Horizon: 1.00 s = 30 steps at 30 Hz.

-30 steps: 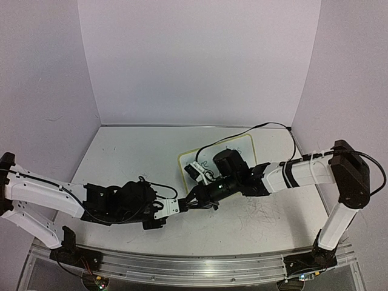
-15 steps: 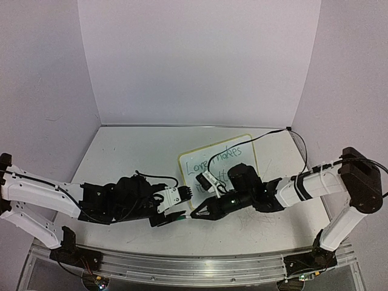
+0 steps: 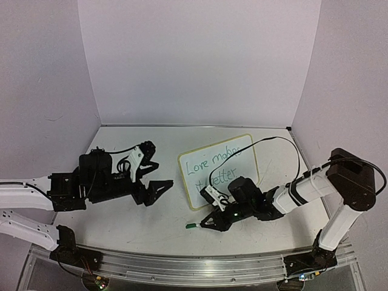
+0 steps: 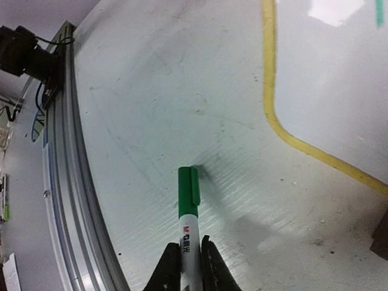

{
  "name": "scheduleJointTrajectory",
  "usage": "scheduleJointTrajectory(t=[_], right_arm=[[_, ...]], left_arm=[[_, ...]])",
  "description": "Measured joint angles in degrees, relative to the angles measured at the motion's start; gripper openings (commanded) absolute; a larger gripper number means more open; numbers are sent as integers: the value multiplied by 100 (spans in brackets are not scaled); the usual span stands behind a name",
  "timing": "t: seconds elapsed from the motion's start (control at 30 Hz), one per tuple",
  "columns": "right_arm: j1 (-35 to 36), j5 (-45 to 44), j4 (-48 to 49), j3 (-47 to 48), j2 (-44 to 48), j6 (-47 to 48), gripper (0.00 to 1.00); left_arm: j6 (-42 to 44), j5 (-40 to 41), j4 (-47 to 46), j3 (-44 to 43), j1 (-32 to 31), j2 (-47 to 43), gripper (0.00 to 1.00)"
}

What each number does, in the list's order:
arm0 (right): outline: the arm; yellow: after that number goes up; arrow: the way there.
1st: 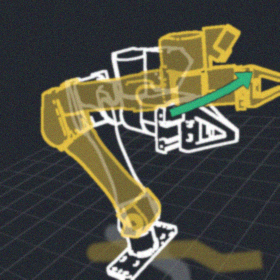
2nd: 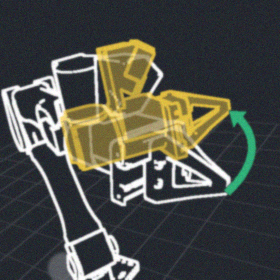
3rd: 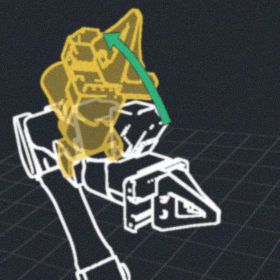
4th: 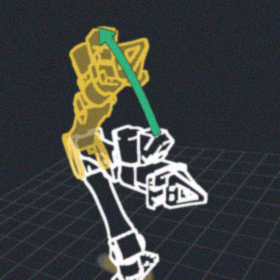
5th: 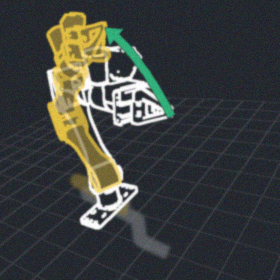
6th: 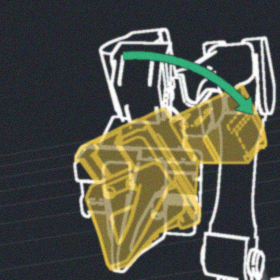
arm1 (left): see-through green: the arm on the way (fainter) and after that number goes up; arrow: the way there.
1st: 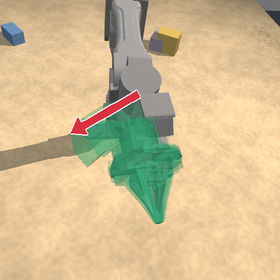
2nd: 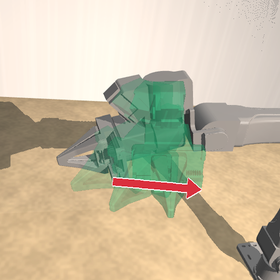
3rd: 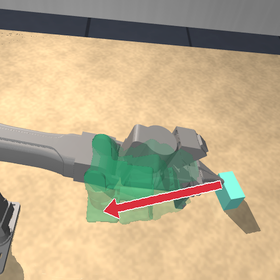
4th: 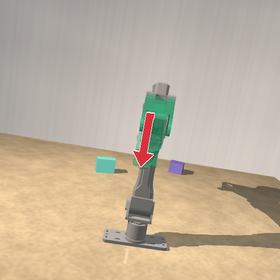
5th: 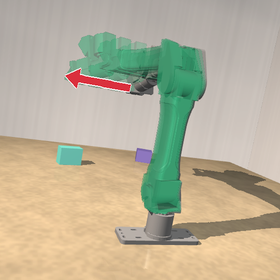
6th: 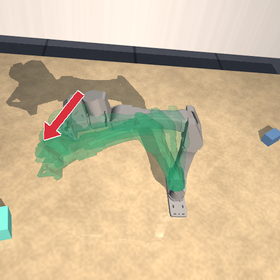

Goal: Write a sentence on the whiteboard
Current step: Put down the whiteboard marker at the center of the board, then reset both arms

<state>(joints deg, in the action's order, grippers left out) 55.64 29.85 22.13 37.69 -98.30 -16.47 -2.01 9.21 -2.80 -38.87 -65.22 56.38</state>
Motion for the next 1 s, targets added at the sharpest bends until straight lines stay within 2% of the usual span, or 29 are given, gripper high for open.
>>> scheduleJointTrajectory(t=[0.27,0.53,0.67,0.77,1.0], right_arm=[[-118,-1423,-850,-16,282,-298,54],[-745,-2649,-2081,-74,2355,-527,69],[-1340,-3015,-2693,41,3427,-424,75],[-2048,-3178,-3013,278,4022,-239,84],[-3400,-3496,-3320,1122,4462,240,95]], left_arm=[[-893,-312,72,-84,930,9,93],[-1469,-565,127,-345,2249,103,95],[-1638,-681,140,-549,2830,101,95],[-1760,-772,143,-721,3375,95,96],[-1843,-1025,412,-1209,4603,30,96]])
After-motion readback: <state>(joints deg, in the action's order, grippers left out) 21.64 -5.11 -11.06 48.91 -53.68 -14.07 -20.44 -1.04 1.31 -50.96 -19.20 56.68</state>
